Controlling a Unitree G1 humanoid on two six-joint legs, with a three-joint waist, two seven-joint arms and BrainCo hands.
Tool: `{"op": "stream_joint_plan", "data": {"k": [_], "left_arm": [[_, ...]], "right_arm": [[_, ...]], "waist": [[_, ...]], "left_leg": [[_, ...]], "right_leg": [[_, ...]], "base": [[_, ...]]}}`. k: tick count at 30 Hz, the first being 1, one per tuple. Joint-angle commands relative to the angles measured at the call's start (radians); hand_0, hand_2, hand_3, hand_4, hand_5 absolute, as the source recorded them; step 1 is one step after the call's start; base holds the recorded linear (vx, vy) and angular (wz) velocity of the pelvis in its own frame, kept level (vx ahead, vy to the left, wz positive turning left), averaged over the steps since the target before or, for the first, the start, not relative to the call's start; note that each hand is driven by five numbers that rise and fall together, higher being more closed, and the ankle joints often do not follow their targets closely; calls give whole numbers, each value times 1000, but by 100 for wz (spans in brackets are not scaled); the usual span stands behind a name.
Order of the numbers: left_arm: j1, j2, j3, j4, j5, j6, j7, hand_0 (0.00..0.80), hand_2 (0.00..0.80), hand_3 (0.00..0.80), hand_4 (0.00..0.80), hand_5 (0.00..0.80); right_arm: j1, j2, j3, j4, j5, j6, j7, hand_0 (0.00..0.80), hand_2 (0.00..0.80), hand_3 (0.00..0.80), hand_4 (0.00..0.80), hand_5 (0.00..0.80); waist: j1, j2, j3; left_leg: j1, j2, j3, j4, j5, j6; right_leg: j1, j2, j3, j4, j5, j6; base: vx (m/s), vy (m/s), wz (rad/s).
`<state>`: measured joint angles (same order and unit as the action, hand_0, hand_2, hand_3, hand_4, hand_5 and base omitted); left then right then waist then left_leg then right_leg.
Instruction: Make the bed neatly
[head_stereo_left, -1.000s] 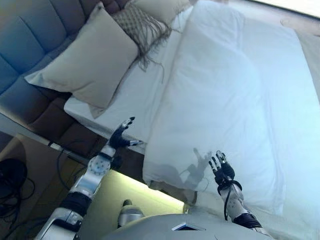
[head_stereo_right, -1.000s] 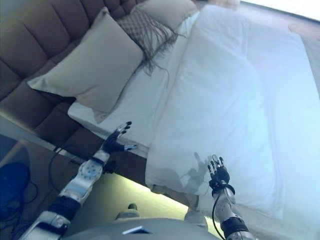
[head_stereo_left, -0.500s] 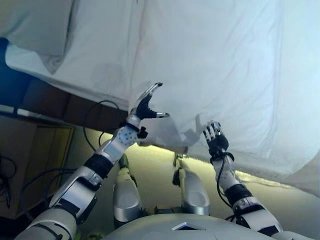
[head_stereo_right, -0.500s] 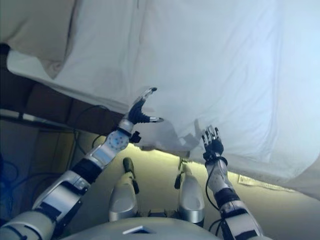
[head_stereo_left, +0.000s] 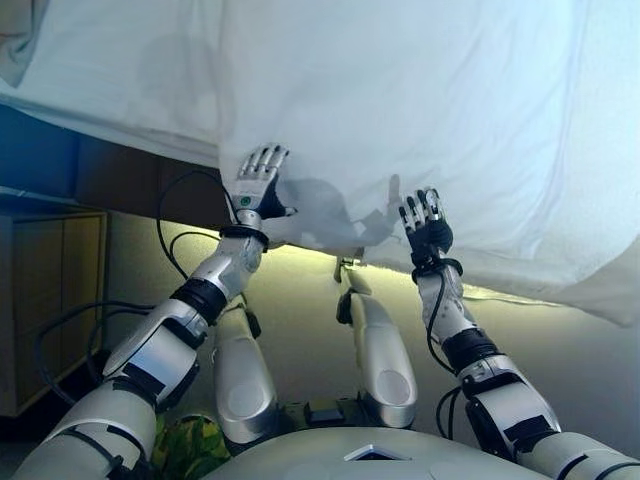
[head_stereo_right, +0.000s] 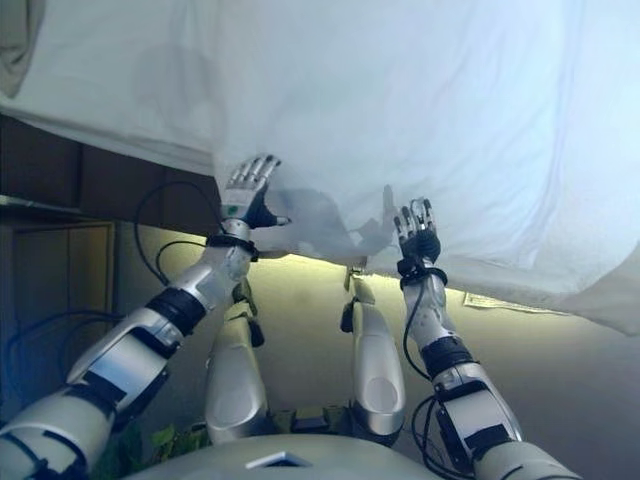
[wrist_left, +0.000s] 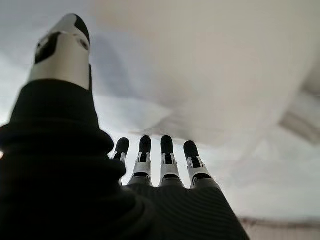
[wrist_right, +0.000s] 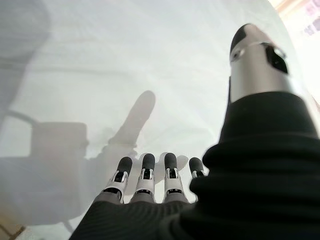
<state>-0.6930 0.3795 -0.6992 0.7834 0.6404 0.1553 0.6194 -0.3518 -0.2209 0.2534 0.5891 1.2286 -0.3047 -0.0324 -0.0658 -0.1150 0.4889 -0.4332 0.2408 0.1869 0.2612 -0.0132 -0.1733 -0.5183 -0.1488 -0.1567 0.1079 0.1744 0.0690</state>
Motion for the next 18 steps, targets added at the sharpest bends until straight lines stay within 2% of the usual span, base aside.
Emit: {"op": "stream_joint_plan", "data": {"k": [1,4,9,13,18], "left_arm": [[-72,18,3,62,68,107,105,0,0,0,0,0],[-87,17,0,110,52,166,147,0,0,0,0,0],[-102,19,7,156,44,205,214,0,0,0,0,0],[-117,27,20,166,40,210,270,0,0,0,0,0],[-137,41,30,157,55,191,275,0,0,0,0,0]], "right_arm": [[22,-75,12,-166,-23,-50,8,0,0,0,0,0],[24,-73,29,-201,-37,-56,3,0,0,0,0,0],[20,-68,43,-241,-66,-56,3,0,0,0,0,0],[10,-72,66,-275,-80,-57,-8,0,0,0,0,0],[0,-78,73,-292,-76,-58,-7,0,0,0,0,0]], "waist": [[-18,2,31],[-27,-9,31],[-36,-22,31],[-42,-33,31],[-43,-39,31]], "left_leg": [[-123,33,-76,68,58,15],[-148,31,-73,72,62,15],[-192,29,-72,74,73,12],[-238,25,-72,79,83,12],[-290,20,-80,103,85,11]], "right_leg": [[-4,-112,-31,115,-56,123],[-35,-116,-27,121,-50,126],[-78,-118,-29,118,-39,128],[-122,-117,-27,122,-33,128],[-173,-123,-22,147,-33,129]], "base": [[-3,69,-24],[-14,50,-26],[-4,41,-10],[-31,55,-3],[-12,27,0]]}}
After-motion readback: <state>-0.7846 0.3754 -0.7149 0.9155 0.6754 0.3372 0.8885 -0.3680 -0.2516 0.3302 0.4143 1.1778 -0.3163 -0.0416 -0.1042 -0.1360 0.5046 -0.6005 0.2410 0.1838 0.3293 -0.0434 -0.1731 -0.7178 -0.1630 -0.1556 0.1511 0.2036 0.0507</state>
